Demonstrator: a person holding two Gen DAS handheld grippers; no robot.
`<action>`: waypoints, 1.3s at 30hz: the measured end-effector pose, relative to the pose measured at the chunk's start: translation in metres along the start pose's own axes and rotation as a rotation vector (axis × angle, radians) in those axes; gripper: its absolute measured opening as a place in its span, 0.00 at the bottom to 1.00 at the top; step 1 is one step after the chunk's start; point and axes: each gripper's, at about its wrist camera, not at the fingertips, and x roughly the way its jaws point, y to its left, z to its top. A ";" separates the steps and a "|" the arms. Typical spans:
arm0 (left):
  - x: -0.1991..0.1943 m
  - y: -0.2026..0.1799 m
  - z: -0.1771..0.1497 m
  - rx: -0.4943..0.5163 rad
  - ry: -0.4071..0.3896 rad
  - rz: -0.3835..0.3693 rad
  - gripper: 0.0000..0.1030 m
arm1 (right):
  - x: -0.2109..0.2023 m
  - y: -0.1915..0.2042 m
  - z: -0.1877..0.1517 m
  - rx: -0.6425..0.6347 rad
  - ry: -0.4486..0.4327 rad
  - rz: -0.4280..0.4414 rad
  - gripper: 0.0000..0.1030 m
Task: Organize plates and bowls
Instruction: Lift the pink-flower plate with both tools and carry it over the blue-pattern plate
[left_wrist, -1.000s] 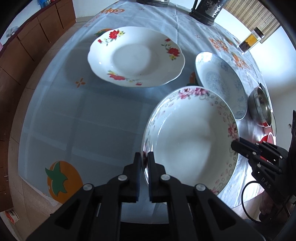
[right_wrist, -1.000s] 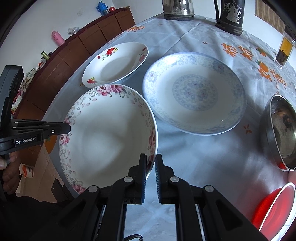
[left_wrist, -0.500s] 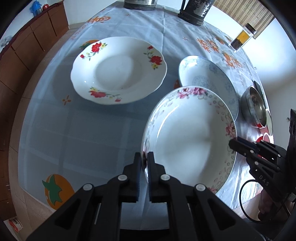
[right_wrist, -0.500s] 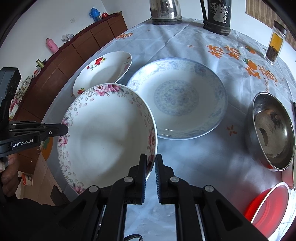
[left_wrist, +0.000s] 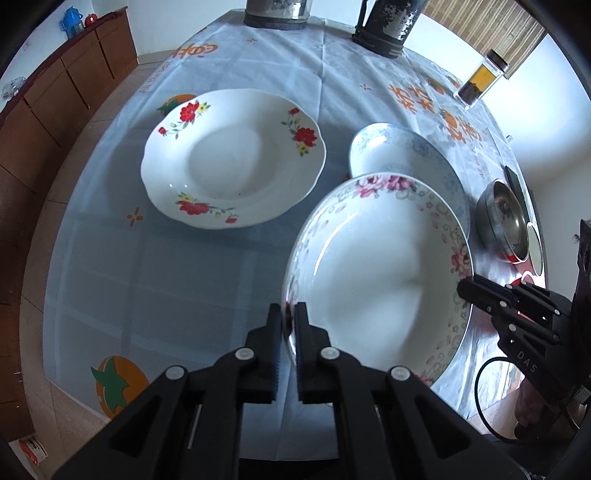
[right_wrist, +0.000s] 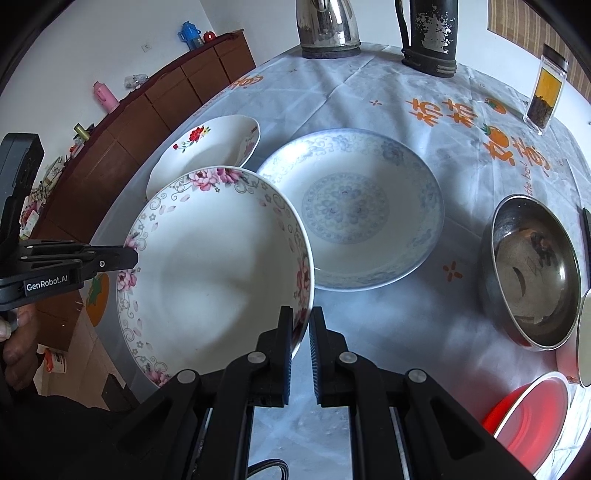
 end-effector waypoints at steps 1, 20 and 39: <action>-0.001 0.000 0.001 0.000 -0.001 -0.001 0.02 | 0.000 0.000 0.000 0.001 -0.001 0.000 0.09; -0.003 -0.012 0.019 0.028 -0.018 -0.008 0.02 | -0.001 -0.015 0.010 0.028 -0.024 -0.005 0.09; -0.002 -0.027 0.039 0.067 -0.032 -0.009 0.02 | -0.002 -0.032 0.018 0.073 -0.045 -0.021 0.09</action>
